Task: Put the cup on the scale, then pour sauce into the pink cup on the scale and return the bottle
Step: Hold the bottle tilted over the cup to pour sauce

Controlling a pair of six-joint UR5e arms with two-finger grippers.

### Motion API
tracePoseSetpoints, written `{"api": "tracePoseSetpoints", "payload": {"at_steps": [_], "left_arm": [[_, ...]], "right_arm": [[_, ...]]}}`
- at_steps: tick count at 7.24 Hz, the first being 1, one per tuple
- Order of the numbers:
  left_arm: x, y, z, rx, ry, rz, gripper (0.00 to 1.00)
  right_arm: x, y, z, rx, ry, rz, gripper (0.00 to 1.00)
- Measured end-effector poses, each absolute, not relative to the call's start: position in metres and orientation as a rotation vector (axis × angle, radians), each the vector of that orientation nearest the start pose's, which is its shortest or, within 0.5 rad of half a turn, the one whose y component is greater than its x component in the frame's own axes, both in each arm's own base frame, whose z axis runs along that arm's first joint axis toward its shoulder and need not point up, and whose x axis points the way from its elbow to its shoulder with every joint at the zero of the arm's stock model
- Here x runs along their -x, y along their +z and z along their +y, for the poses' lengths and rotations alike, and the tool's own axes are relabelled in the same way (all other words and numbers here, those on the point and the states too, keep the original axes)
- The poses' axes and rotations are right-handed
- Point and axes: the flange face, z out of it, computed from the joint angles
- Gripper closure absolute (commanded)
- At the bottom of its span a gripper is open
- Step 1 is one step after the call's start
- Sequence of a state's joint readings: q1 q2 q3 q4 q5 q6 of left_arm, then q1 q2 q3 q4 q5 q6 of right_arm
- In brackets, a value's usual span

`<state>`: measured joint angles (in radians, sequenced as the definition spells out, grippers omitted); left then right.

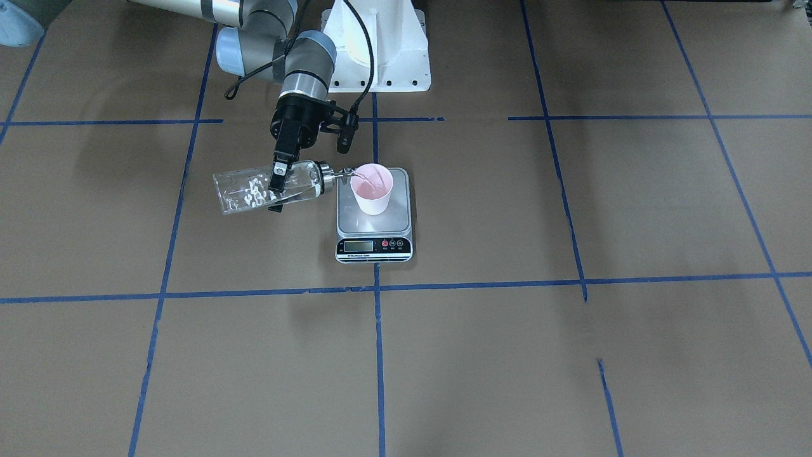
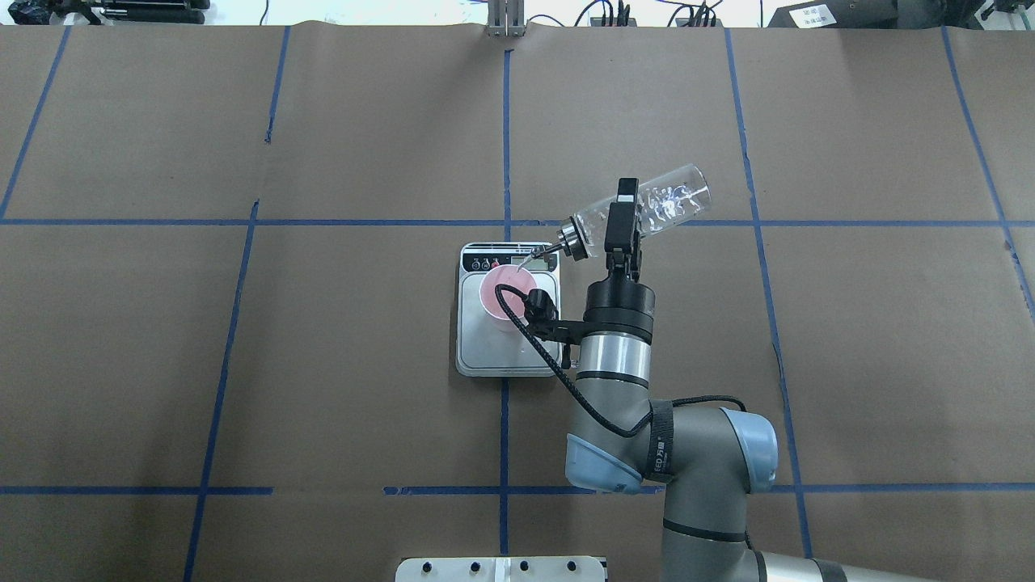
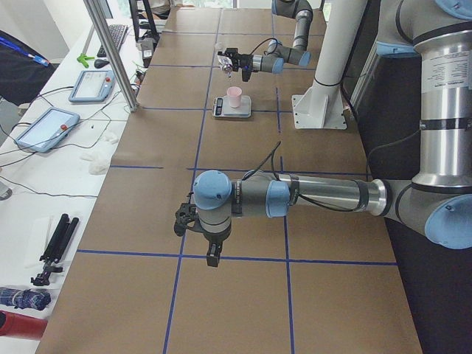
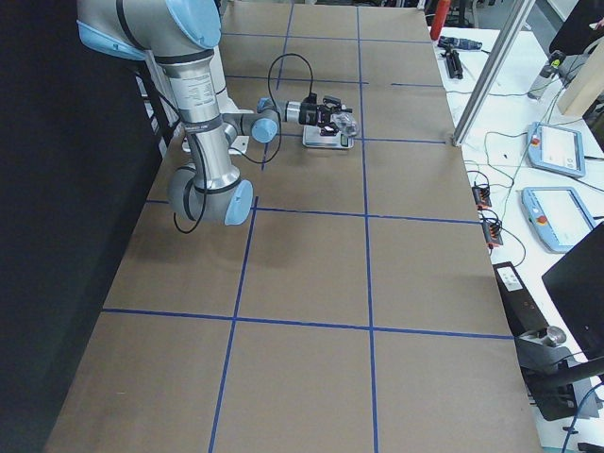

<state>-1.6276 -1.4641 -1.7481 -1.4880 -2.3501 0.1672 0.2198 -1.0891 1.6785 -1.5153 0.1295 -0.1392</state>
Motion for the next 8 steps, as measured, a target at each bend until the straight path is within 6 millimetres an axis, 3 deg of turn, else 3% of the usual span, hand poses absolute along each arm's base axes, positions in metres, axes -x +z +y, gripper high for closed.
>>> {"api": "tracePoseSetpoints", "payload": {"at_steps": [8], "left_arm": [[0.0885, 0.6282, -0.4409, -0.078, 0.101, 0.776, 0.00]], "right_arm": [[0.5447, 0.2698, -0.3583, -1.255, -0.733, 0.845, 1.00]]}}
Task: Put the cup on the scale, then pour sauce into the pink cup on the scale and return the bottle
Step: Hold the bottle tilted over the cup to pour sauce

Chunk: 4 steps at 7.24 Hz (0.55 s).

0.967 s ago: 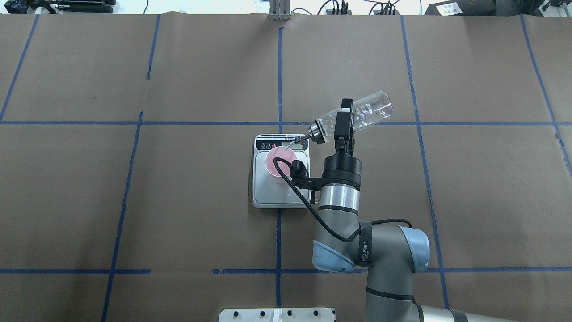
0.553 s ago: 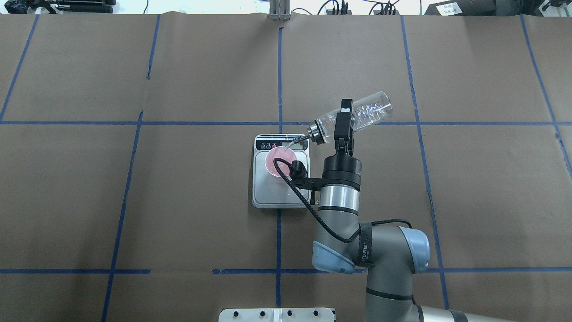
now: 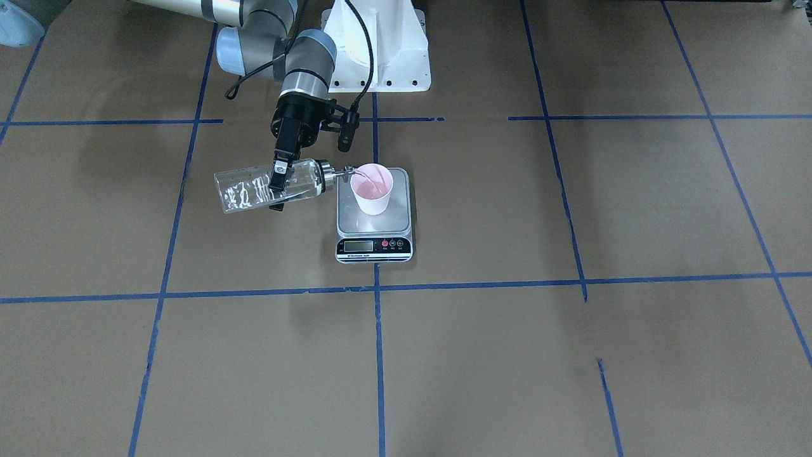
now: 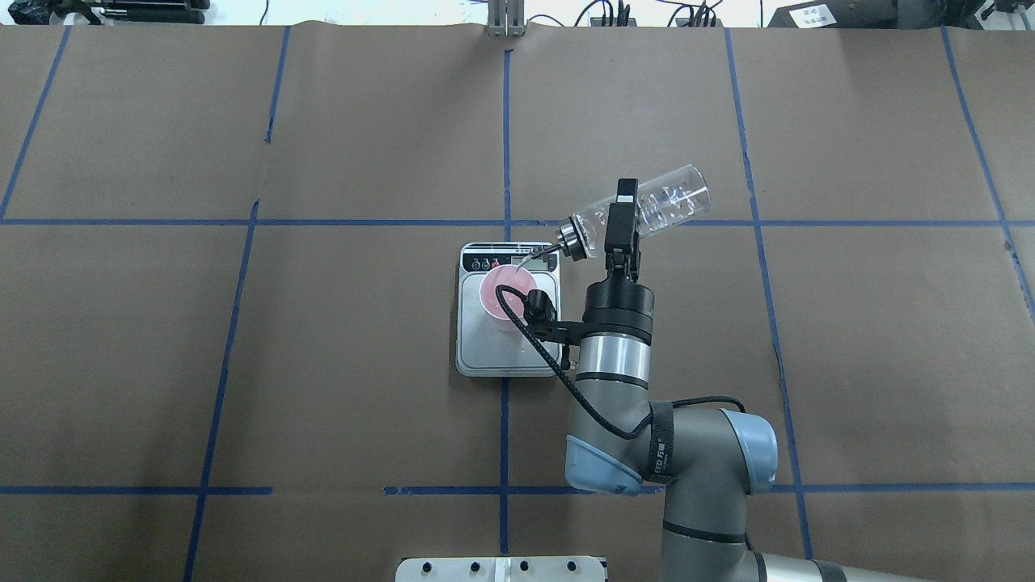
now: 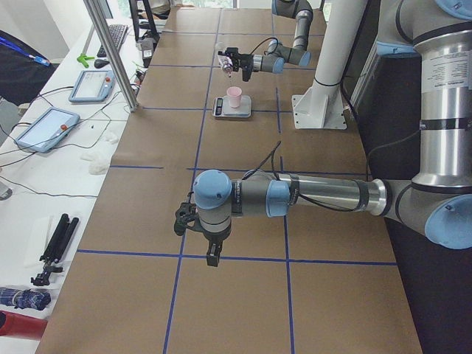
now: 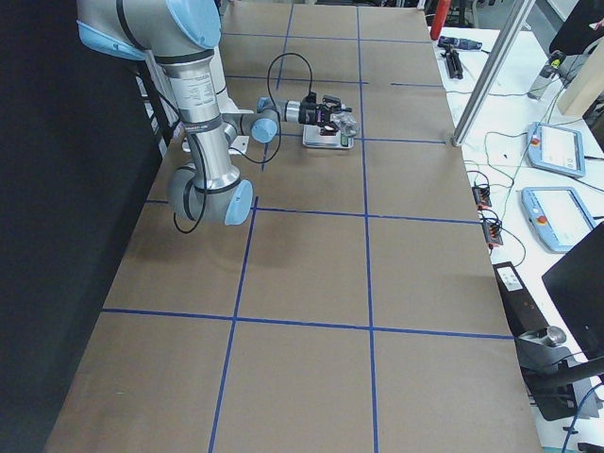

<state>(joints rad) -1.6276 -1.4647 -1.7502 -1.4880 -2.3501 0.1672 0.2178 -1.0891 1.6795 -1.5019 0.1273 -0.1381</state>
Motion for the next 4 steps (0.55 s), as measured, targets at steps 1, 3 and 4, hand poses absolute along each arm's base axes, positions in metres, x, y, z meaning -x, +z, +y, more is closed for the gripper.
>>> {"api": "tracePoseSetpoints", "payload": {"at_steps": [1, 3, 4], "left_arm": [[0.0884, 0.6278, -0.4409, -0.079, 0.101, 0.776, 0.00], [0.0884, 0.6271, -0.4413, -0.080, 0.102, 0.777, 0.00], [0.0884, 0.6260, -0.4418, -0.083, 0.103, 0.777, 0.00]], "right_arm": [[0.5449, 0.2700, -0.3583, -1.255, -0.733, 0.845, 1.00], [0.5448, 0.2695, -0.3579, -1.258, -0.728, 0.839, 1.00], [0.5442, 0.2680, -0.3569, -1.267, -0.715, 0.822, 1.00]]}}
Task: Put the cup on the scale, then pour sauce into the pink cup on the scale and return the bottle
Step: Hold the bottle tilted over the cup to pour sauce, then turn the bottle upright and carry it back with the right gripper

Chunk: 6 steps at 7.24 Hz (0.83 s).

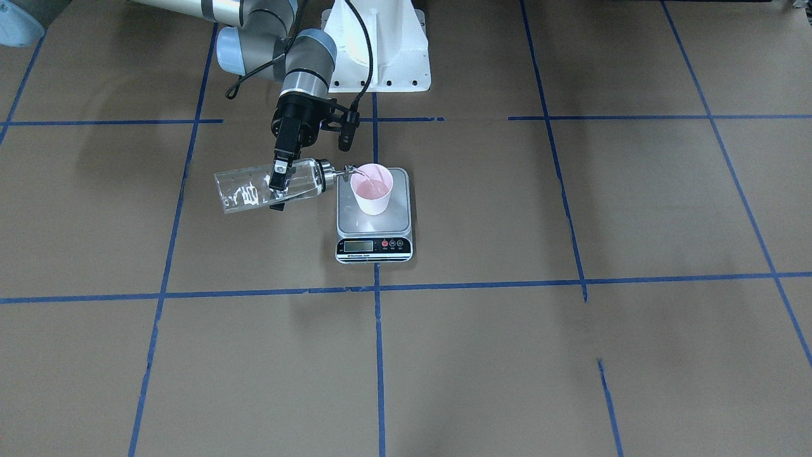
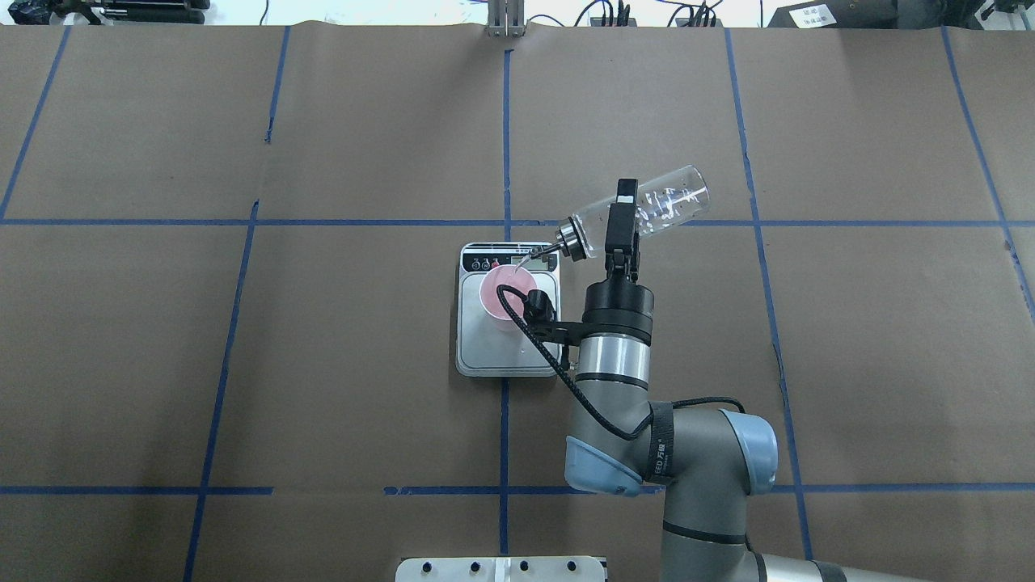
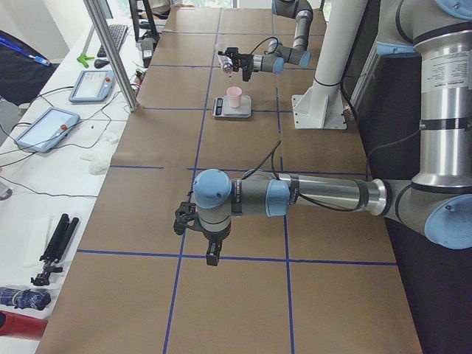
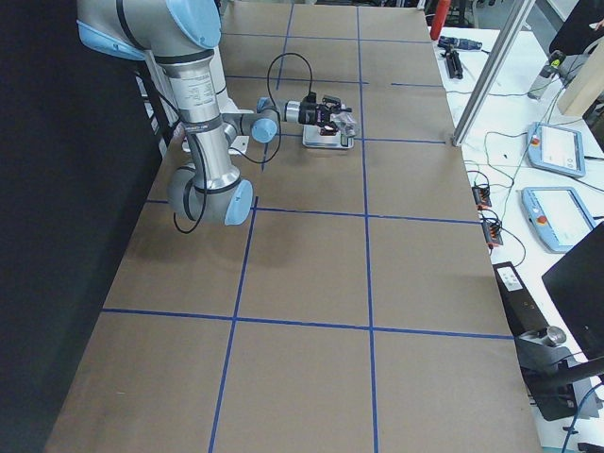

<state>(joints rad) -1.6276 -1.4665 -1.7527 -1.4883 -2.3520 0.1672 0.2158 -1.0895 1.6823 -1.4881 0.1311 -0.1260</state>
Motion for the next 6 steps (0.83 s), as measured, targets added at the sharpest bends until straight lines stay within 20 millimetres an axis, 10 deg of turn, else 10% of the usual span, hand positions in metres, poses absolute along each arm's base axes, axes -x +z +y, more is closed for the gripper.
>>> {"api": "tracePoseSetpoints", "payload": {"at_steps": [6], "left_arm": [[0.088, 0.618, -0.444, -0.104, 0.113, 0.776, 0.00]], "right_arm": [[0.519, 0.235, -0.350, -1.393, -0.525, 0.371, 1.00]]}}
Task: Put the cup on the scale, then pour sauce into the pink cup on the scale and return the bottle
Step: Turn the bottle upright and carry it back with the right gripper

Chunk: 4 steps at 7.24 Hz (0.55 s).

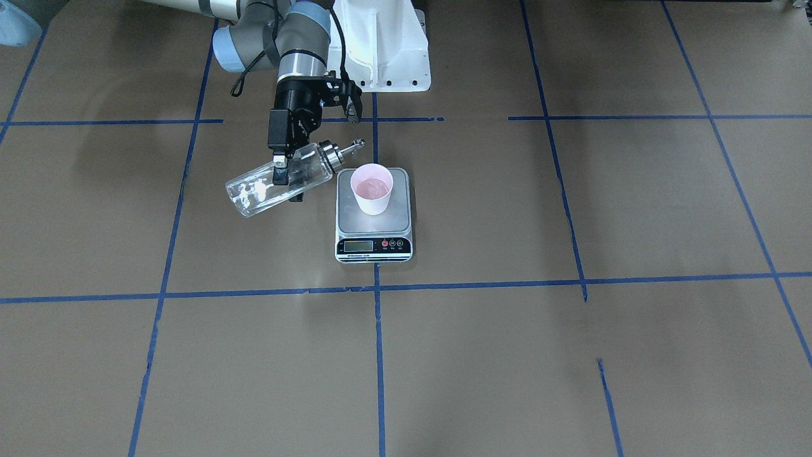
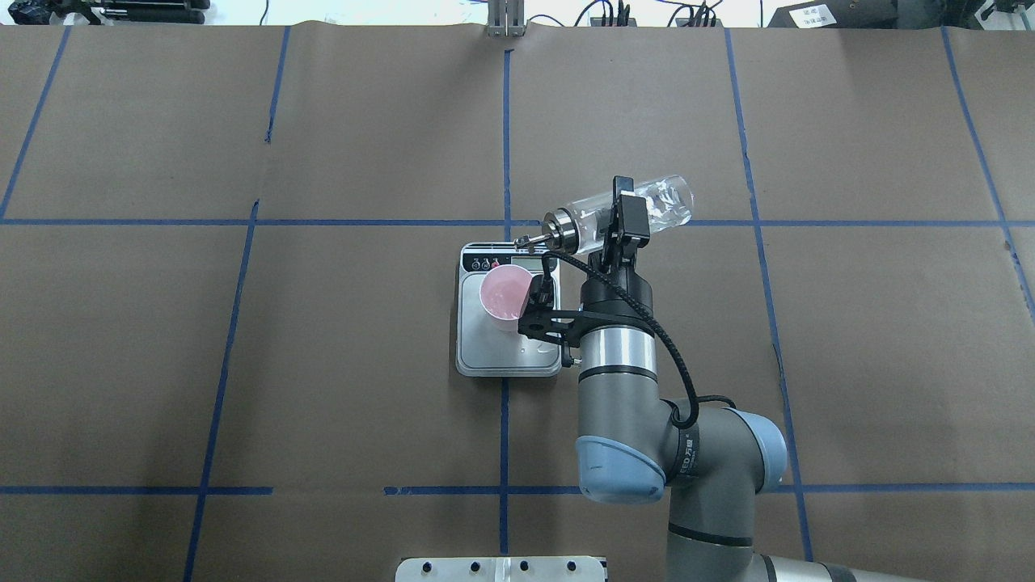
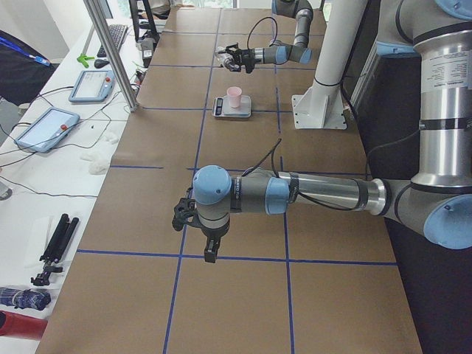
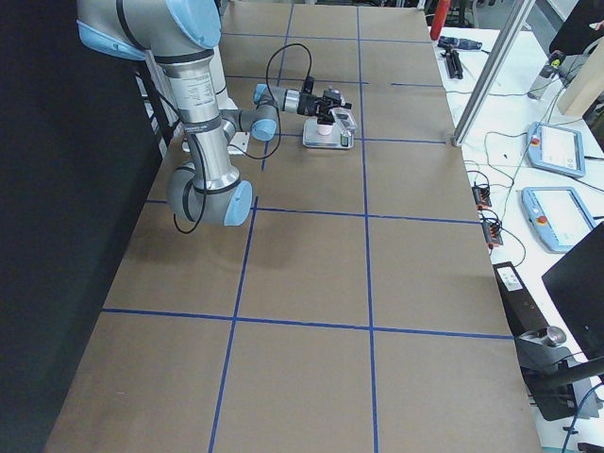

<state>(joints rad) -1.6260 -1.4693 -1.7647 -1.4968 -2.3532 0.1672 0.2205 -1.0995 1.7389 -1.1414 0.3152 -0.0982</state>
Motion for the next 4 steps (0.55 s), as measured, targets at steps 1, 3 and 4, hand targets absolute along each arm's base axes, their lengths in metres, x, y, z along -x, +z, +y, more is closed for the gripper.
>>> {"api": "tracePoseSetpoints", "payload": {"at_steps": [1, 3, 4], "left_arm": [[0.088, 0.617, -0.444, -0.107, 0.114, 0.776, 0.00], [0.088, 0.615, -0.445, -0.110, 0.115, 0.775, 0.00], [0.088, 0.613, -0.445, -0.113, 0.116, 0.775, 0.00]], "right_arm": [[0.512, 0.228, -0.348, -1.416, -0.456, 0.262, 1.00], [0.496, 0.214, -0.343, -1.432, -0.289, 0.018, 1.00], [0.489, 0.212, -0.340, -1.418, -0.177, -0.129, 1.00]]}}
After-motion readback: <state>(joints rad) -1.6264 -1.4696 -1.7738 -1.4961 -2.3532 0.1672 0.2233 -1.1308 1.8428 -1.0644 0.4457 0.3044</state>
